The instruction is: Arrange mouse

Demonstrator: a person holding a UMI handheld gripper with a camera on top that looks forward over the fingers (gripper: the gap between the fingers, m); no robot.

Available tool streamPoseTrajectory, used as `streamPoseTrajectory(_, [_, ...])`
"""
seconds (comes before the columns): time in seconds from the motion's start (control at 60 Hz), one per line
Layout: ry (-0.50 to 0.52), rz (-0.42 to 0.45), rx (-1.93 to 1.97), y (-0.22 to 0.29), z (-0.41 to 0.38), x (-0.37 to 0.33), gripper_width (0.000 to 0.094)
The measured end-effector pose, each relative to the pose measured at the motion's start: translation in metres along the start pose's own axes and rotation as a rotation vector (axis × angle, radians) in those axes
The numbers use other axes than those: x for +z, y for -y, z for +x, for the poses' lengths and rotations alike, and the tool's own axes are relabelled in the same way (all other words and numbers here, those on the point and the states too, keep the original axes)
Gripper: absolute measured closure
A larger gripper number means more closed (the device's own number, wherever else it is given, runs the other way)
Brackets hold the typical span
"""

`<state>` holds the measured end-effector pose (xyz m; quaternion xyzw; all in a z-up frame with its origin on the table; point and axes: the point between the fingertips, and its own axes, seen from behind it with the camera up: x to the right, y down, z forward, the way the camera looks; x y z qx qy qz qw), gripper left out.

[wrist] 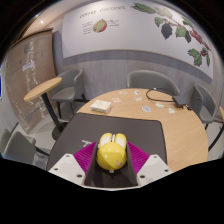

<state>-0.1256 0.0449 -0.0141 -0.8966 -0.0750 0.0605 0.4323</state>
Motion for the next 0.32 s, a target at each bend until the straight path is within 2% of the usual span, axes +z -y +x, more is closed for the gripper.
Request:
streamPoseTrajectory(0.133, [0.086,-0.048,-0.005,-0.015,-0.007,-0.029,0.0081])
streamPoseTrajectory(0.317, [0.105,-0.058,-0.063,-0.034,0.024,-0.088,0.0069])
